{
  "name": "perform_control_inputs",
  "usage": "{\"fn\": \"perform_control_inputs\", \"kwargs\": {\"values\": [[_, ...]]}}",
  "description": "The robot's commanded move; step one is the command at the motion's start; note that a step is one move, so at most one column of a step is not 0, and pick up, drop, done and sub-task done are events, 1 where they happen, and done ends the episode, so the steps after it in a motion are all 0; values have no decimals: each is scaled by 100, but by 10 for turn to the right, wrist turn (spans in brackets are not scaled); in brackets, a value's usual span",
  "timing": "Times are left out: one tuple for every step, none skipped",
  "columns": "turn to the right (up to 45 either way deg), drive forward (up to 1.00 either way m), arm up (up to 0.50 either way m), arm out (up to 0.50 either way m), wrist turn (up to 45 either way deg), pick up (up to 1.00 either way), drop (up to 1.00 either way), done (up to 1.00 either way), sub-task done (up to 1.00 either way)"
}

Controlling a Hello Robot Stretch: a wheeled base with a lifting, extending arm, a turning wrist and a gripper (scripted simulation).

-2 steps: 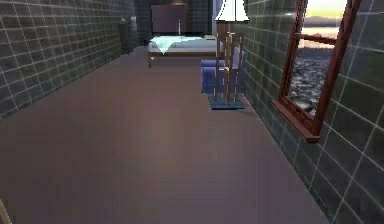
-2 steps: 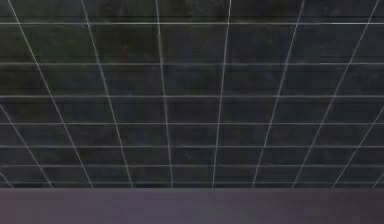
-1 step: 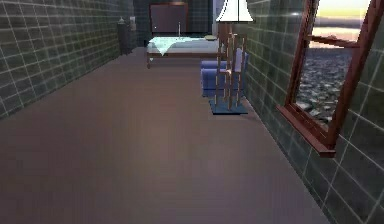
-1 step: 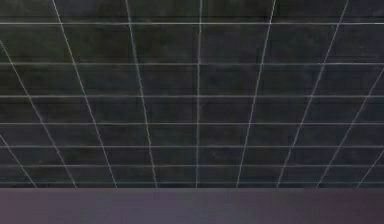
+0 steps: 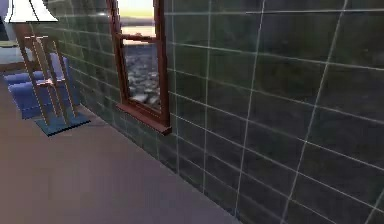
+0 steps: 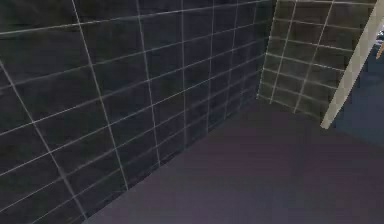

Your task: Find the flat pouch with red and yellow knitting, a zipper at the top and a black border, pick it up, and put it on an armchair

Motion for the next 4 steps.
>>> {"fn": "perform_control_inputs", "kwargs": {"values": [[420, 0, 0, 0, 0, 0, 0, 0, 0], [0, 5, 0, 0, 0, 0, 0, 0, 0], [-450, 0, 0, 0, 0, 0, 0, 0, 0], [-210, 0, 0, 0, 0, 0, 0, 0, 0]]}}
